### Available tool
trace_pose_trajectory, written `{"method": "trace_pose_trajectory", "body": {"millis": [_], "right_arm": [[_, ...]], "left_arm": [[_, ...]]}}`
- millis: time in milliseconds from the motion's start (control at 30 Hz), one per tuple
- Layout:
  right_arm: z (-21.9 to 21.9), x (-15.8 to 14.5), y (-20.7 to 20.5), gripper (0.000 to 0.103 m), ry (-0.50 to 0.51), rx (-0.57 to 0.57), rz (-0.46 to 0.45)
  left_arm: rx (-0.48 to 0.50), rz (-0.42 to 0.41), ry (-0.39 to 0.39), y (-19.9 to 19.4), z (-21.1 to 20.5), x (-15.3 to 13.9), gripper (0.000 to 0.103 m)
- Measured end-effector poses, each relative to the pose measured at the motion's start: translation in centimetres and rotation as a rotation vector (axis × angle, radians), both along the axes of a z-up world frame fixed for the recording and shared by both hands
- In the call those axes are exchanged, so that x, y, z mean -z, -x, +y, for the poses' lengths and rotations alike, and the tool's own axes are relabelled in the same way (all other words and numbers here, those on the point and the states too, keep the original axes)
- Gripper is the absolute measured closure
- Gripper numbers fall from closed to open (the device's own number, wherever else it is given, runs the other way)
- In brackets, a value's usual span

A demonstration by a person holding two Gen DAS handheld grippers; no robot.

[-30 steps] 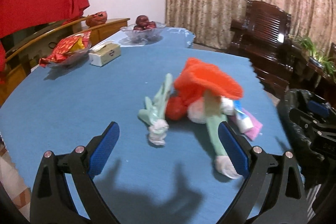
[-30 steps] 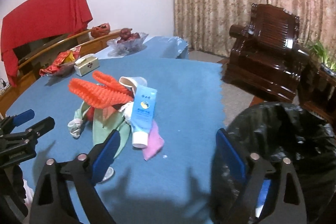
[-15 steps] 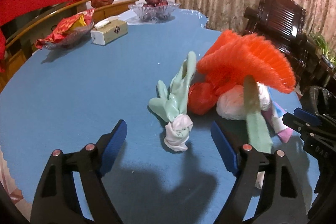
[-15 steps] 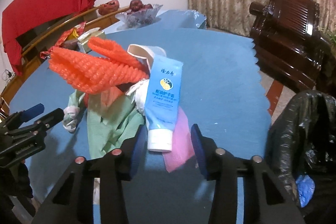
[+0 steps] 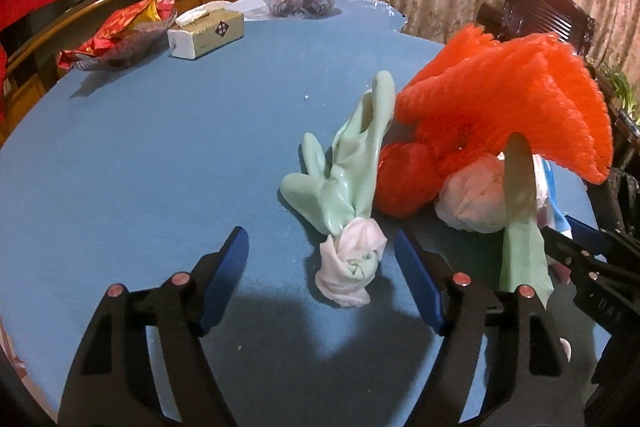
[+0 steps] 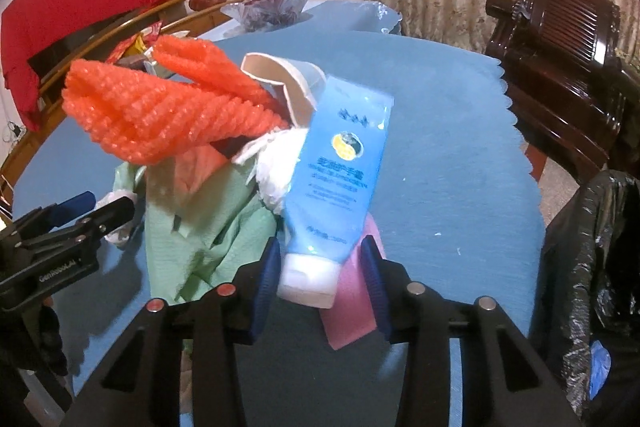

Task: Collect trash
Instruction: 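Grasp the blue hand-cream tube with the right tool while the left tool grasps the green glove, then carry the tube and green glove over the bin and release both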

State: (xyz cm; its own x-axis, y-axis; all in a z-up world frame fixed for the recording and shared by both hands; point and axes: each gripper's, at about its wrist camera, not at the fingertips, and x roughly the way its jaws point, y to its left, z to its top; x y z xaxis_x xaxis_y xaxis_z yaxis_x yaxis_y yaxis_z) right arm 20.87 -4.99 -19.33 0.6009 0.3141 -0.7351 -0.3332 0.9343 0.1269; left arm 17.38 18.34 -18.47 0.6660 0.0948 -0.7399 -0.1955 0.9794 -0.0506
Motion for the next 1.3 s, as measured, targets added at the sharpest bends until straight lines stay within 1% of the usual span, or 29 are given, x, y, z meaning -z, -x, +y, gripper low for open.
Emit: {"method": "trace_pose_trajectory", "body": {"millis": [133,167,200,267,300,367,600,800,1000,1300], "right_arm": [[0.3,0.0,-0.5,0.061,0.003,-0.003,0.004],[0.3,0.0,-0.5,0.065,0.009,-0.003,0.004],[0.3,0.0,-0.6,0.067,0.018,-0.003,0.004],[0.0,-0.2,-0.6,0.069,0.007,-0.002,0.005],[-0.2,-0.3,-0.6,0.07,-0.005,0.001,0.007],[-0.4,-0.7,-0.4,0.07,-0.015,0.002,0.0],[-2.0,-2.3,0.9,0.071,-0.044,0.0,-0.024],[-3.5,-3.7,2.3,0.071,-0.063,0.001,-0.046],[-4.4,-5.4,3.4,0.071,-0.082,0.004,-0.073],[-5.2,-7.4,4.2,0.071,-0.102,0.009,-0.105]], "left_arm": [[-0.008,0.013,0.021,-0.6,0.1,0.4,0.038],[-0.007,0.015,0.026,-0.8,0.1,0.5,0.042],[-0.004,0.02,0.03,-0.9,0.1,0.6,0.045],[0.01,0.03,0.048,-1.2,0.0,0.7,0.056],[0.02,0.028,0.06,-1.2,-0.1,0.7,0.059],[0.032,0.022,0.068,-1.2,-0.3,0.4,0.071],[0.032,-0.003,0.08,0.1,-0.5,-0.7,0.074],[0.025,-0.028,0.083,2.5,-0.6,-2.1,0.074],[0.015,-0.071,0.086,4.4,-0.8,-3.9,0.074],[0.034,-0.148,0.078,6.0,-1.6,-7.0,0.075]]}}
